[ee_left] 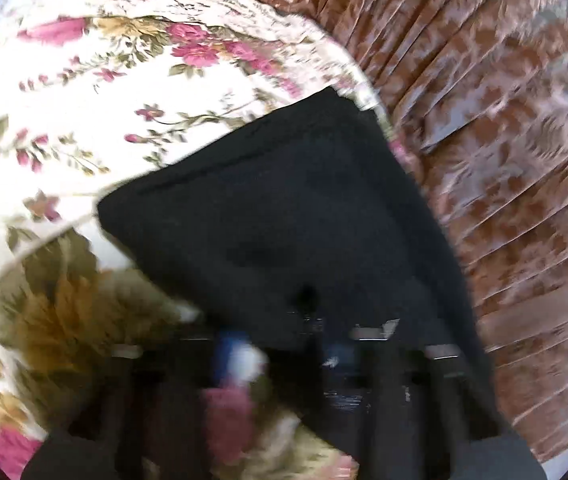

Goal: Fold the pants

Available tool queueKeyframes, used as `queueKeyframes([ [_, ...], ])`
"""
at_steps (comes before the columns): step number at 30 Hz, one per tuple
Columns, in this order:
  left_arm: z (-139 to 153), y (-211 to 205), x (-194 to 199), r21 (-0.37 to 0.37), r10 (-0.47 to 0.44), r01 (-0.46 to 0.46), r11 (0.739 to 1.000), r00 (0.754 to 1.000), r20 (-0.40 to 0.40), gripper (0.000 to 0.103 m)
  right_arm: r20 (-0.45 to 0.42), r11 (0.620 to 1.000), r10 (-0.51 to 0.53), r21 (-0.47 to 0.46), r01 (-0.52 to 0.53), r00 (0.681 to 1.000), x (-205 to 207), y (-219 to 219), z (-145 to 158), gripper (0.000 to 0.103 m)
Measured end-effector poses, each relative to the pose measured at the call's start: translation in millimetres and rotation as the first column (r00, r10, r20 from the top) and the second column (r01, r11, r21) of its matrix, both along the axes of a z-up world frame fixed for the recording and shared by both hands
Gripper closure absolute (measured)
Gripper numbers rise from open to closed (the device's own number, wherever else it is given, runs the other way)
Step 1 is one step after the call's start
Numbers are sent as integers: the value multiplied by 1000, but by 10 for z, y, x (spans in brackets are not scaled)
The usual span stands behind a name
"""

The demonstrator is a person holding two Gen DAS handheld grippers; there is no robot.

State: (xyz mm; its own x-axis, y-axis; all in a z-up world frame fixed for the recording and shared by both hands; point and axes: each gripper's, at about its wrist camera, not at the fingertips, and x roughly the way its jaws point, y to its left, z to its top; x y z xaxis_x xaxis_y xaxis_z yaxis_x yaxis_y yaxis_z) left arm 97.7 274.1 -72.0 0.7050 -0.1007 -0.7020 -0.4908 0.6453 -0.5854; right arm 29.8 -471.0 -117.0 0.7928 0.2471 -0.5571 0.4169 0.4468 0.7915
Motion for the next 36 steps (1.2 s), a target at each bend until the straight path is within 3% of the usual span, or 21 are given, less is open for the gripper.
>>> queueKeyframes([
  [2,-26,95,-91,-29,0,1,1000,1000,26,96,4,999,10,-33,-10,1000,-7,-15,47,96],
  [4,2,173,-209,-62,-8,13,998,997,74,97,25,998,-2,-62,3,1000,-81,-50,122,96],
  [7,157,185,-358,-35,-53,57,998,992,114,97,58,997,-8,-78,13,998,-184,-71,231,96],
  [13,518,172,-697,-57,-96,110,992,973,208,97,111,986,-10,-164,28,994,-425,-76,578,96],
  [18,656,170,-958,-48,-119,134,990,965,232,97,124,978,4,-209,22,992,-696,-108,732,96],
  [22,553,138,-1215,-29,-128,136,990,970,206,97,92,978,-4,-207,23,996,-934,-131,622,96],
  [27,170,115,-1373,-63,-105,114,991,985,134,97,24,989,-34,-146,37,999,-1075,-159,236,96],
  [31,-81,83,-1363,-62,-96,103,993,990,107,97,38,993,-43,-105,47,998,-1080,-211,133,95],
  [35,-61,74,-1330,-31,-112,117,993,986,125,94,47,994,-64,-89,68,997,-1021,-332,159,76],
  [36,-62,76,-1318,-26,-116,121,992,985,127,94,45,993,-76,-86,79,996,-998,-369,161,76],
])
